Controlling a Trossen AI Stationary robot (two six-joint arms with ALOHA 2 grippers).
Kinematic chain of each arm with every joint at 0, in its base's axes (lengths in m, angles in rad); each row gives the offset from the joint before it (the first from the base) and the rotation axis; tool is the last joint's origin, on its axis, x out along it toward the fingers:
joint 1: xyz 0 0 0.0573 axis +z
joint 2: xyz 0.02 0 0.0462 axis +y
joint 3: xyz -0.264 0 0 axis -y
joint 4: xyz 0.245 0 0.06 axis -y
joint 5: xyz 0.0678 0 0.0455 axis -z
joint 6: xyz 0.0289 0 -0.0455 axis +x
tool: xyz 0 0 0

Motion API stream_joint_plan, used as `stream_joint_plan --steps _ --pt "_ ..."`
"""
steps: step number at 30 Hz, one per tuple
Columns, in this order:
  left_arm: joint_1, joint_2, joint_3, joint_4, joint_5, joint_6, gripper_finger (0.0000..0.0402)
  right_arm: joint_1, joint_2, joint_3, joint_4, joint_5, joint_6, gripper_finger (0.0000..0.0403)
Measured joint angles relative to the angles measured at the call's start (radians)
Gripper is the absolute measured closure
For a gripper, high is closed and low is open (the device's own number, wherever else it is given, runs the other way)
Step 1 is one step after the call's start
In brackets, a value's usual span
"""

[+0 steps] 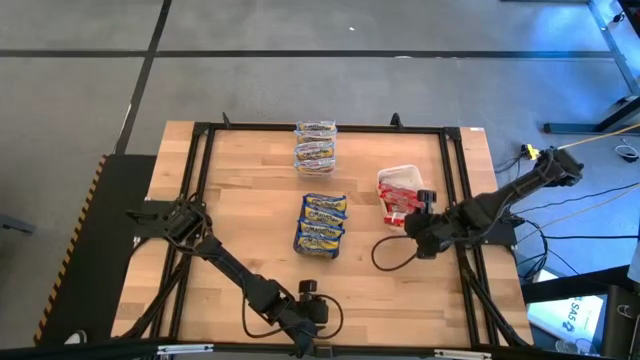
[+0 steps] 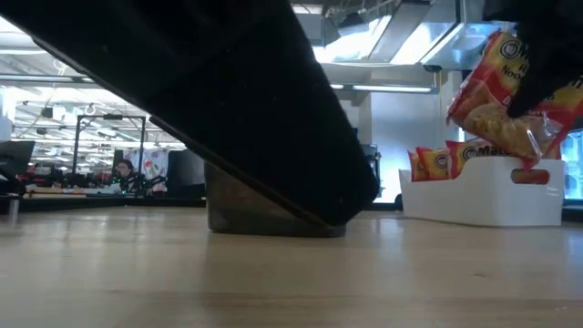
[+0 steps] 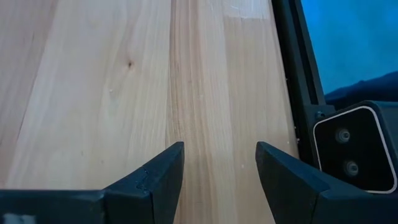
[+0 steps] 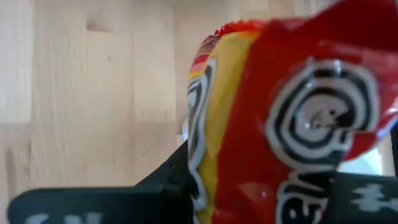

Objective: Sort Maruchan noodles
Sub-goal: Put the red noodle pack into the white bin

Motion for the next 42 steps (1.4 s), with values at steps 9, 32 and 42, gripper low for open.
stream_joint_plan --steps 9,32,42 --pt "0.000 0.000 0.000 0.000 0.000 -0.006 0.0207 -0.058 0.000 0.072 -0.070 0.020 -0.108 0.0310" --pt "-0.008 0.001 0.000 0.000 0.000 -0.013 0.0207 -0.197 0.134 0.071 -0.121 0.112 -0.461 0.0310" --pt "-0.009 0.001 0.000 0.000 0.000 -0.006 0.0207 -0.194 0.128 0.084 -0.278 -0.060 -0.301 0.0310"
